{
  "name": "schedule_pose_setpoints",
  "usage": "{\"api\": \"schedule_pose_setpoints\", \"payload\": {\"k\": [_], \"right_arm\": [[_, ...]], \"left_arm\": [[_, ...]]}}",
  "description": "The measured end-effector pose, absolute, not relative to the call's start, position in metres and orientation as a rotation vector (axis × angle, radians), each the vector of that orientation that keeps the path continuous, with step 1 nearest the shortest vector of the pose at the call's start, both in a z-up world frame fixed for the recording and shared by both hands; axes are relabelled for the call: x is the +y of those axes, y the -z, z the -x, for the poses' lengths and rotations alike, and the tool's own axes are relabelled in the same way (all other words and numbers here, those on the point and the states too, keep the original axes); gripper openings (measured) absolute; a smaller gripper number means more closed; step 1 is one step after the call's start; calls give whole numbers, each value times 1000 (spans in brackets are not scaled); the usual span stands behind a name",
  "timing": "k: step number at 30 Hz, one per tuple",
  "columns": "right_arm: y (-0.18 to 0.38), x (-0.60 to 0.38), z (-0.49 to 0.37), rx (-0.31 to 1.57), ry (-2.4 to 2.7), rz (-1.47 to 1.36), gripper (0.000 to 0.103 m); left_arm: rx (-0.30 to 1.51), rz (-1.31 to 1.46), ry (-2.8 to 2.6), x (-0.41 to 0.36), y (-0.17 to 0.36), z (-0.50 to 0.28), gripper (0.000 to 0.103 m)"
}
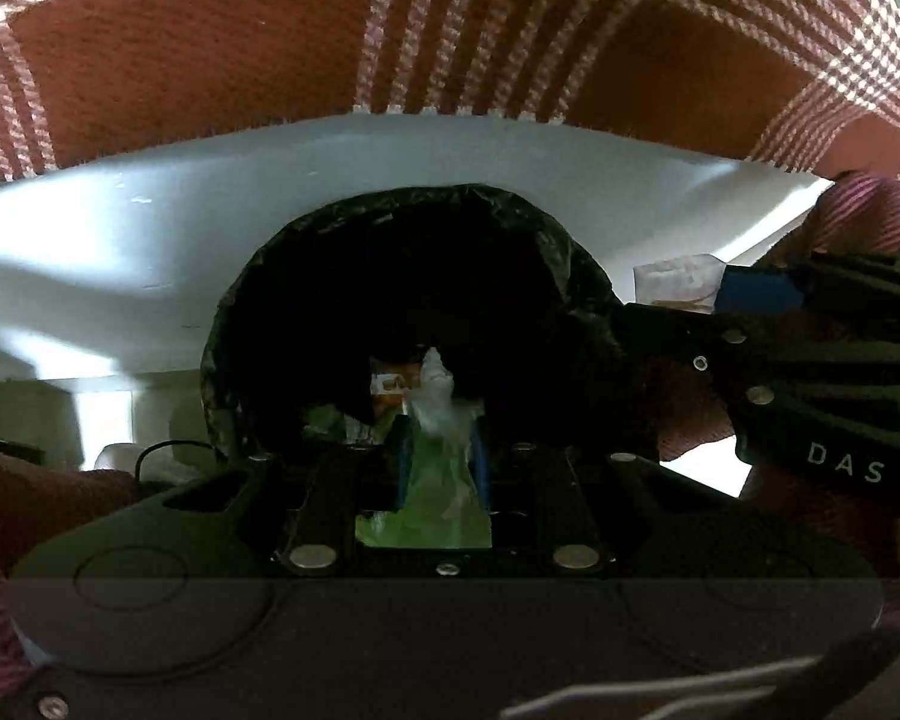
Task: Collect trash
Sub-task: 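Lower both grippers into the white bin and open them to release, then grasp the orange snack box with the left gripper while the right gripper grasps the gold foil bag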
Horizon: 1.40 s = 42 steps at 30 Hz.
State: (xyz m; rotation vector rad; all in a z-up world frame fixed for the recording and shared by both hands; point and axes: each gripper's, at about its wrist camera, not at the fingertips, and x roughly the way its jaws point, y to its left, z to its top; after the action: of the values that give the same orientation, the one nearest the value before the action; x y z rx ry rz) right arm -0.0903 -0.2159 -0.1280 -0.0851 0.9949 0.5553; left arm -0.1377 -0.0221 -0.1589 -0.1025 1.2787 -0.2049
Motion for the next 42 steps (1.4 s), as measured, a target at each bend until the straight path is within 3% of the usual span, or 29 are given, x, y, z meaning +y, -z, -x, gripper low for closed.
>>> {"api": "schedule_pose_setpoints", "payload": {"k": [9,11,12,15,21,26,28,33,42], "right_arm": [[129,-215,89,995,-556,85,49],[129,-213,88,997,-559,86,49],[129,-213,88,997,-561,86,53],[130,-213,89,998,-565,84,62],[129,-214,88,999,-558,77,66],[113,-216,90,968,-555,101,66],[92,-218,91,926,-568,99,67],[27,-230,84,737,-594,75,76],[-28,-235,26,451,-440,125,91]], "left_arm": [[1269,92,200,-21,156,138,19],[1262,89,200,-21,155,137,26],[1257,89,199,-21,154,137,34],[1238,83,195,-20,150,137,44],[1221,69,168,-18,144,138,55],[1190,28,201,-13,117,139,56],[1117,-6,241,-6,86,140,57],[898,-24,257,18,10,124,81],[598,66,129,36,-50,47,88]]}}
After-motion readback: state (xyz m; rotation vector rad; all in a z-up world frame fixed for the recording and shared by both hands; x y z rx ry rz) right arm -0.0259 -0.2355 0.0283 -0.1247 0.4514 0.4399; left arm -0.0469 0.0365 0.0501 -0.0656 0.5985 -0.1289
